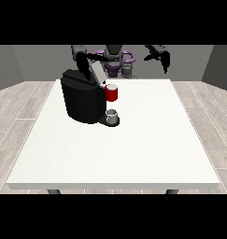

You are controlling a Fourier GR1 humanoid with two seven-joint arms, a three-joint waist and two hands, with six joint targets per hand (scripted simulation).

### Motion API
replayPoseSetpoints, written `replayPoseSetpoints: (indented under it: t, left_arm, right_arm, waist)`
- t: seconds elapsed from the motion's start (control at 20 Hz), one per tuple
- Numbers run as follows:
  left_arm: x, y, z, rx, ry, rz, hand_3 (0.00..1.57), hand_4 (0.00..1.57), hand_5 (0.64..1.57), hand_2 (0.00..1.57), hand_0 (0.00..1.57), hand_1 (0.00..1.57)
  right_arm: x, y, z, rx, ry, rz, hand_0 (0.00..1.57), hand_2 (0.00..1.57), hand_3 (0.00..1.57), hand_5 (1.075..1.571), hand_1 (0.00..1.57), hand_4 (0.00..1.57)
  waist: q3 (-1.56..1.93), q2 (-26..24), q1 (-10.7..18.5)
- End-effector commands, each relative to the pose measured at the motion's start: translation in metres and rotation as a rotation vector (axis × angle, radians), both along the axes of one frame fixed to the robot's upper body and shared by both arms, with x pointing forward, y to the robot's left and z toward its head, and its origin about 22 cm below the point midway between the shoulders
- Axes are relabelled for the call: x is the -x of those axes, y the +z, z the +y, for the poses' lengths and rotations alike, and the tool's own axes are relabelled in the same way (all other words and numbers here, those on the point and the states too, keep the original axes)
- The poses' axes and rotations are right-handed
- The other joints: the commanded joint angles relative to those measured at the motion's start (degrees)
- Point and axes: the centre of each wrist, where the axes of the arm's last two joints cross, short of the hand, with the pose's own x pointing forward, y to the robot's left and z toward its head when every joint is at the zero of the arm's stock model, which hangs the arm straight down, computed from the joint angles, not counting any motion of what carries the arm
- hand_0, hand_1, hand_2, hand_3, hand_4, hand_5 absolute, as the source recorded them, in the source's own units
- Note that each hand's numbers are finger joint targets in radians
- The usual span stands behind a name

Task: Insert the coffee pod into the coffee machine and close the lid

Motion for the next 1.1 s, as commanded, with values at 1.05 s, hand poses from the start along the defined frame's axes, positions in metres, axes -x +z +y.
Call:
replayPoseSetpoints:
  t: [1.05]
  left_arm:
    - [-0.011, 0.020, -0.019, -0.056, -0.072, -0.043, 0.00, 0.38, 1.571, 0.00, 0.00, 0.00]
  right_arm:
    - [-0.021, 0.096, 0.074, 0.238, 0.096, -0.221, 0.00, 0.00, 0.00, 1.571, 0.00, 0.08]
  waist:
    - [-0.01, 5.80, 7.33]
